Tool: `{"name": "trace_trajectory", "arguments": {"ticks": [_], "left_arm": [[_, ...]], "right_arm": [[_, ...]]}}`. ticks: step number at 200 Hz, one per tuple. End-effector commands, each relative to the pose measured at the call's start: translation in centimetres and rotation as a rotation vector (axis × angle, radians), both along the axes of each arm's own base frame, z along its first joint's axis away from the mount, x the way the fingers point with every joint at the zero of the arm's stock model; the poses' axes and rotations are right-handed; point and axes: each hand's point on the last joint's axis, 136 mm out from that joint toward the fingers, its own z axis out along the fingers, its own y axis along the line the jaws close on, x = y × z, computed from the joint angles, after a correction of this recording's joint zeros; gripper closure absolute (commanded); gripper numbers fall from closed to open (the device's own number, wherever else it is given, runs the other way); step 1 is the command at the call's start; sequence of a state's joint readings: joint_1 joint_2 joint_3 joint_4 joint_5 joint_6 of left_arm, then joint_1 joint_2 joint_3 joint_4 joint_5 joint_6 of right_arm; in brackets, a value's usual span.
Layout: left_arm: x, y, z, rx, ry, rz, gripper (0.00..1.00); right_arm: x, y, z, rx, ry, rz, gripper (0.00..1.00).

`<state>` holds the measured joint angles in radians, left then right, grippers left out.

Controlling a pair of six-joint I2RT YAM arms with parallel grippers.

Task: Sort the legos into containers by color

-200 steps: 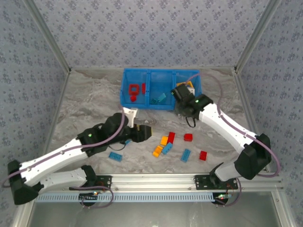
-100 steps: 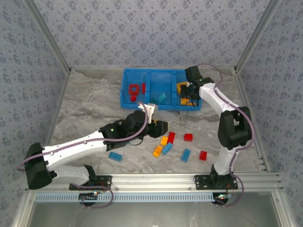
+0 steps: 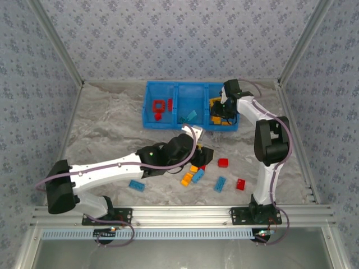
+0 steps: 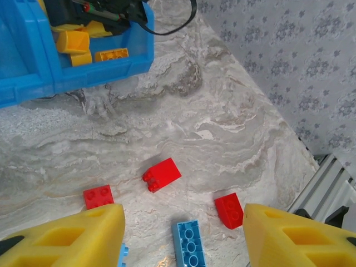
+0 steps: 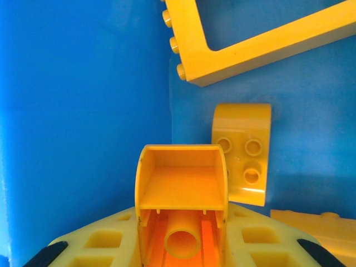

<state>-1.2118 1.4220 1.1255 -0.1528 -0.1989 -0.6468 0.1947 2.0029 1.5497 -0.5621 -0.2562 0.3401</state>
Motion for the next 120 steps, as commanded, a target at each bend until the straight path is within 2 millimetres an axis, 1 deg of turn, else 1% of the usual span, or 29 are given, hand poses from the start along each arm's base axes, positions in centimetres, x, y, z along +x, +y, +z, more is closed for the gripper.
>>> {"name": "trace_trajectory", "arguments": {"ticks": [1, 18, 42, 51, 65, 84, 105, 120], "left_arm": [[0.2, -1.1, 2.1, -0.038, -0.044, -0.010, 0.41], [0.2, -1.1, 2.0, -0.032, -0.045, -0.005, 0.41], [0.3, -0.6, 2.1, -0.022, -0.050, 0.009, 0.41], [0.2, -0.4, 2.1, -0.019, -0.051, 0.011, 0.41], [0.1, -0.2, 2.1, -0.010, -0.053, 0.015, 0.42], [0.0, 0.3, 1.8, 0.010, -0.047, 0.028, 0.42], [-0.2, 0.9, 1.1, 0.040, -0.032, 0.042, 0.42], [-0.2, 1.5, 0.3, 0.069, -0.016, 0.058, 0.42]], "right_arm": [[0.7, 0.5, 0.1, 0.038, -0.002, 0.010, 0.70], [0.7, 0.2, -0.2, 0.029, 0.007, 0.000, 0.61], [0.6, -0.2, 0.2, 0.018, 0.000, -0.008, 0.48], [0.5, -0.4, 0.6, 0.012, -0.010, -0.010, 0.47], [0.5, -0.5, 1.5, 0.006, -0.029, -0.010, 0.47], [0.3, -0.8, 3.6, 0.000, -0.075, -0.014, 0.51], [0.0, -1.2, 7.1, -0.004, -0.154, -0.023, 0.53], [-0.7, -1.3, 9.8, -0.015, -0.209, -0.030, 0.53]]}}
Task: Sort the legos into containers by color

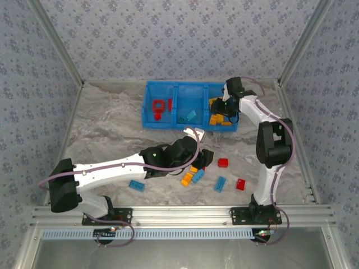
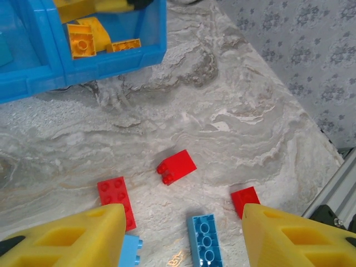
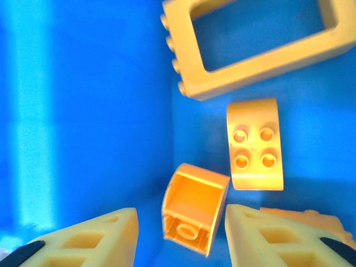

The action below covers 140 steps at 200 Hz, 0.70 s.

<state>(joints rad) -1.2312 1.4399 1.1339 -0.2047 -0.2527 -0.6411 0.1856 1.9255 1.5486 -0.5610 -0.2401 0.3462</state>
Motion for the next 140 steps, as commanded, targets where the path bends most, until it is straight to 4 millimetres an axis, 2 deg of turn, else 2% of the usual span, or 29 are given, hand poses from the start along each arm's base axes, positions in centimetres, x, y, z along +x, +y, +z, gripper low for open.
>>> {"name": "trace_trajectory", "arguments": {"ticks": [1, 22, 41, 47, 63, 64, 71, 85, 99, 122, 140], "left_arm": [[-0.1, 1.1, 1.5, 0.001, -0.004, 0.035, 0.42], [0.0, 1.8, -0.2, 0.062, 0.029, 0.064, 0.41], [0.0, 2.1, -2.2, 0.142, 0.068, 0.084, 0.41], [0.0, 2.0, -2.9, 0.163, 0.084, 0.086, 0.41], [0.2, 1.4, -4.7, 0.207, 0.122, 0.083, 0.40], [0.2, 1.4, -4.8, 0.208, 0.125, 0.082, 0.40], [0.4, 1.1, -5.7, 0.223, 0.150, 0.077, 0.40], [0.9, 0.4, -7.1, 0.244, 0.208, 0.062, 0.40], [1.7, -0.4, -8.8, 0.291, 0.249, 0.047, 0.41], [3.1, -1.1, -11.4, 0.377, 0.300, 0.034, 0.42], [3.7, -1.7, -13.2, 0.440, 0.332, 0.017, 0.42]], "right_arm": [[-1.1, -0.7, 6.4, -0.021, -0.136, -0.010, 0.53], [-3.5, -0.8, 10.0, -0.061, -0.216, -0.016, 0.56], [-7.4, -0.6, 12.6, -0.121, -0.300, -0.033, 0.55], [-8.9, -0.7, 12.9, -0.141, -0.318, -0.043, 0.55], [-13.7, -1.0, 13.0, -0.172, -0.332, -0.059, 0.55], [-14.1, -1.0, 12.4, -0.178, -0.319, -0.056, 0.55], [-16.4, -1.3, 11.7, -0.189, -0.319, -0.061, 0.55], [-20.4, -1.2, 11.5, -0.170, -0.342, -0.052, 0.54], [-24.3, -1.4, 10.3, -0.139, -0.340, -0.031, 0.54], [-29.6, -1.5, 8.6, -0.018, -0.318, 0.015, 0.54], [-32.8, -1.0, 8.1, 0.103, -0.324, 0.110, 0.50]]}}
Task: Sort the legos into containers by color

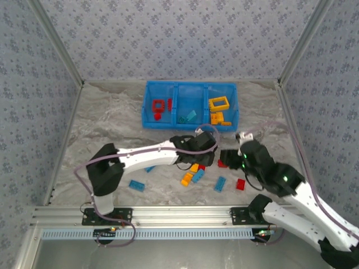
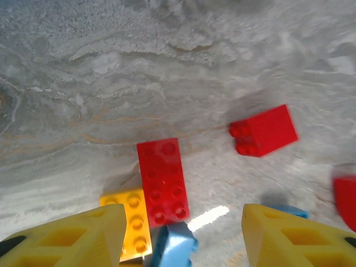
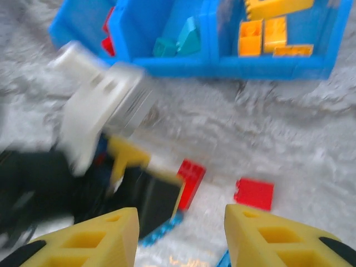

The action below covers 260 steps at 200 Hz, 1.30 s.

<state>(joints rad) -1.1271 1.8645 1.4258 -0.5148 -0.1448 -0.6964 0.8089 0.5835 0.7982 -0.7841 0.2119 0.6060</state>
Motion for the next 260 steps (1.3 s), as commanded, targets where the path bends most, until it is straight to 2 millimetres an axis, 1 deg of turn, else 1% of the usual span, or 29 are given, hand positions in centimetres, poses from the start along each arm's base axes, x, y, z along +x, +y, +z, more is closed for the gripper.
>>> {"name": "trace_trajectory", "arguments": {"ticks": [1, 12, 14, 20, 31, 45, 62, 75, 101, 123, 151, 164, 172, 187, 194, 206, 215, 224, 234, 244, 247, 248, 249, 250, 251, 252, 256, 260], "left_arm": [[0.0, -0.3, -1.4, 0.080, 0.073, -0.050, 0.42], [0.4, -0.7, -2.4, 0.117, 0.083, -0.048, 0.42], [0.2, -0.3, -2.9, 0.142, 0.095, -0.046, 0.42], [0.3, -0.2, -3.3, 0.165, 0.102, -0.041, 0.42], [0.5, -0.2, -4.1, 0.191, 0.111, -0.032, 0.41], [0.7, -0.3, -4.8, 0.205, 0.118, -0.023, 0.41], [1.0, -0.4, -5.5, 0.221, 0.136, -0.016, 0.40], [1.1, -0.3, -6.1, 0.244, 0.147, -0.014, 0.41], [1.1, -0.5, -7.3, 0.258, 0.168, -0.015, 0.41], [1.2, -0.7, -7.9, 0.263, 0.178, -0.021, 0.47], [1.3, -0.9, -8.5, 0.269, 0.183, -0.023, 0.56], [1.3, -1.0, -8.5, 0.262, 0.179, -0.024, 0.60], [1.4, -1.1, -8.3, 0.257, 0.172, -0.023, 0.64], [1.8, -1.4, -7.5, 0.234, 0.151, -0.024, 0.71], [1.9, -1.6, -7.0, 0.223, 0.137, -0.025, 0.72], [2.5, -1.7, -5.5, 0.206, 0.102, -0.019, 0.72], [3.0, -1.6, -3.9, 0.186, 0.078, -0.008, 0.73], [3.6, -1.4, -1.9, 0.154, 0.048, 0.006, 0.73], [4.3, -0.7, 0.5, 0.121, 0.021, 0.027, 0.73], [5.1, 0.4, 3.0, 0.091, -0.009, 0.053, 0.73], [5.4, 0.8, 3.3, 0.089, -0.015, 0.062, 0.73], [5.4, 0.9, 3.9, 0.078, -0.021, 0.064, 0.73], [5.6, 1.1, 3.8, 0.082, -0.021, 0.069, 0.72], [5.6, 1.2, 4.2, 0.074, -0.026, 0.071, 0.73], [5.7, 1.4, 4.1, 0.077, -0.025, 0.074, 0.72], [5.7, 1.5, 4.7, 0.067, -0.031, 0.076, 0.72], [6.1, 2.1, 5.1, 0.066, -0.036, 0.088, 0.72], [6.5, 2.8, 6.0, 0.054, -0.047, 0.099, 0.72]], "right_arm": [[-3.5, -1.2, -2.1, 0.072, 0.067, 0.013, 0.50], [-4.8, -1.4, -2.4, 0.086, 0.073, 0.058, 0.49], [-4.9, -1.5, -2.5, 0.085, 0.074, 0.063, 0.49], [-5.3, -1.8, -2.6, 0.088, 0.078, 0.064, 0.47], [-5.7, -1.1, -2.1, 0.102, 0.065, 0.111, 0.46], [-5.5, -1.4, -2.3, 0.062, 0.081, 0.093, 0.45], [-5.2, -1.0, -2.6, 0.028, 0.104, 0.090, 0.46], [-5.1, -0.5, -2.7, 0.027, 0.112, 0.094, 0.46], [-5.0, -0.3, -2.8, 0.034, 0.111, 0.094, 0.46], [-5.0, -0.2, -2.8, 0.032, 0.112, 0.098, 0.46], [-4.9, -1.0, -3.2, 0.012, 0.125, 0.057, 0.46], [-4.9, -1.2, -3.3, 0.005, 0.128, 0.047, 0.46], [-4.9, -1.3, -3.3, 0.005, 0.127, 0.040, 0.46], [-4.7, -1.3, -3.1, 0.004, 0.119, 0.038, 0.46], [-4.7, -1.2, -3.1, 0.005, 0.116, 0.038, 0.45], [-4.5, -1.0, -3.0, 0.007, 0.108, 0.040, 0.45], [-4.2, -0.6, -2.8, 0.009, 0.100, 0.043, 0.45], [-4.0, -0.1, -2.8, 0.010, 0.100, 0.049, 0.44], [-3.6, 0.8, -2.5, 0.010, 0.086, 0.069, 0.43], [-3.0, 1.8, -2.0, 0.012, 0.066, 0.089, 0.42], [-2.8, 2.1, -1.9, 0.013, 0.060, 0.094, 0.42], [-2.8, 2.2, -1.9, 0.012, 0.058, 0.098, 0.42], [-2.7, 2.4, -1.8, 0.012, 0.056, 0.101, 0.42], [-2.7, 2.5, -1.7, 0.014, 0.053, 0.104, 0.42], [-2.6, 2.6, -1.6, 0.015, 0.049, 0.106, 0.42], [-2.5, 2.7, -1.5, 0.015, 0.046, 0.107, 0.42], [-2.2, 3.2, -1.3, 0.016, 0.035, 0.118, 0.41], [-2.0, 3.7, -1.1, 0.015, 0.026, 0.127, 0.41]]}}
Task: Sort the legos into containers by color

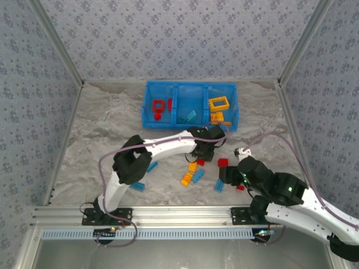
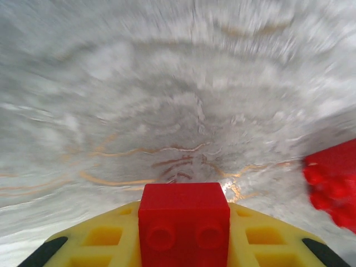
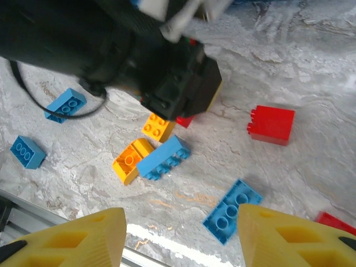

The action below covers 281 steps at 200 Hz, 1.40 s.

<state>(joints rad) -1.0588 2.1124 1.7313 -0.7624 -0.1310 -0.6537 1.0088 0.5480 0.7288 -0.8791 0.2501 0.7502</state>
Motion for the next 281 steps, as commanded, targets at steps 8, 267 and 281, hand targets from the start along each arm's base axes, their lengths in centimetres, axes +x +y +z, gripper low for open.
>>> {"name": "trace_trajectory", "arguments": {"ticks": [8, 267, 281], "left_arm": [[3.7, 4.7, 10.5, -0.136, -0.155, 0.099, 0.72], [23.3, 17.3, 2.2, -0.287, -0.025, 0.392, 0.51], [23.2, 17.3, 3.3, -0.300, -0.040, 0.393, 0.48]], "right_arm": [[2.3, 3.8, 3.2, 0.049, -0.117, 0.070, 0.40], [13.6, 20.5, 6.1, -0.199, -0.401, 0.048, 0.35], [13.4, 20.2, 6.2, -0.197, -0.401, 0.044, 0.35]]}}
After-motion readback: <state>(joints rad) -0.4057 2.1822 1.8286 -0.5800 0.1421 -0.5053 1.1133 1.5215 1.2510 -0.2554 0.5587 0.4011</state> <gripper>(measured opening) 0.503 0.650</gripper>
